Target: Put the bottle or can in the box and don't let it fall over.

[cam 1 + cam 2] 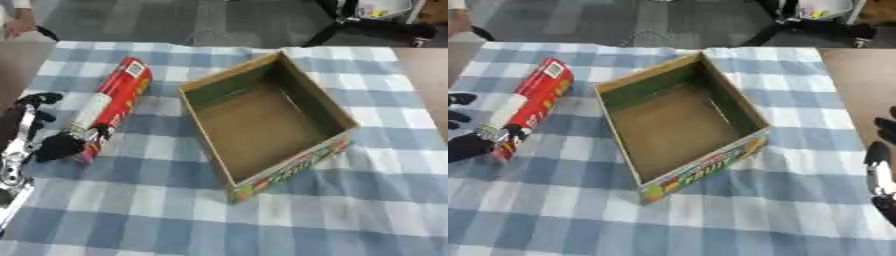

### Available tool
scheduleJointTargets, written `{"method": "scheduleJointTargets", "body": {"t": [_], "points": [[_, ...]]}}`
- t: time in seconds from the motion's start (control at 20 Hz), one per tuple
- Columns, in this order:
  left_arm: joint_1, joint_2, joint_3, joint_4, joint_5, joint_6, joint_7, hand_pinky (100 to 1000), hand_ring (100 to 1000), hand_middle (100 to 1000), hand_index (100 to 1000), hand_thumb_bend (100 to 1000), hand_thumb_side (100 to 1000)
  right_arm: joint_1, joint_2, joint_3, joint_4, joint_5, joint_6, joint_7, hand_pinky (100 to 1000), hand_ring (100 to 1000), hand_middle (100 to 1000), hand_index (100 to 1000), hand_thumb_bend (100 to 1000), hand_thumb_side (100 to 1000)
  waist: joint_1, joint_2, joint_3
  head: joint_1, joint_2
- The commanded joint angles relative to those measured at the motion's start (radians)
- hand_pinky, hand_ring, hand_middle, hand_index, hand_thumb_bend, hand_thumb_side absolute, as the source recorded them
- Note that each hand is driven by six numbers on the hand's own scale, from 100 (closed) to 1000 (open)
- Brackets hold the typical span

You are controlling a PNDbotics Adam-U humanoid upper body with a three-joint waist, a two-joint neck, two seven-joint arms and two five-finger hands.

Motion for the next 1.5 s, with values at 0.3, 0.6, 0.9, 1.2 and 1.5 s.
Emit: {"method": "scheduleJointTargets", "body": {"t": [0.3, 0.6, 0.9, 1.2, 1.5], "points": [[-0.012, 0.011, -0.005, -0.097, -0.019, 0.053, 0.018, 748, 686, 780, 828, 660, 353, -0.002, -0.016, -0.011, -0.018, 0.004, 0.002, 0.001, 852, 848, 1000, 897, 100, 530, 0.012, -0.021, 0.000, -0.002, 0.010], [-0.011, -0.017, -0.016, -0.117, -0.014, 0.086, 0.037, 760, 694, 783, 833, 663, 339, -0.007, -0.021, -0.011, -0.018, -0.001, 0.007, 0.003, 853, 849, 1000, 898, 100, 528, 0.025, -0.026, 0.002, -0.008, 0.016], [-0.009, -0.030, -0.024, -0.088, -0.022, 0.094, 0.041, 774, 717, 804, 851, 664, 336, -0.008, -0.025, -0.013, -0.018, -0.008, 0.010, 0.004, 853, 849, 1000, 898, 100, 527, 0.034, -0.030, -0.001, -0.012, 0.020], [-0.007, -0.046, -0.020, -0.049, 0.015, 0.084, 0.102, 741, 686, 787, 824, 664, 324, -0.010, -0.026, -0.014, -0.018, -0.013, 0.012, 0.005, 853, 849, 1000, 898, 100, 526, 0.040, -0.033, -0.002, -0.015, 0.020], [-0.003, -0.053, -0.029, -0.028, 0.033, 0.069, 0.176, 741, 680, 778, 813, 667, 310, -0.011, -0.026, -0.015, -0.018, -0.016, 0.013, 0.005, 853, 849, 1000, 897, 100, 526, 0.040, -0.033, -0.003, -0.019, 0.015]]}}
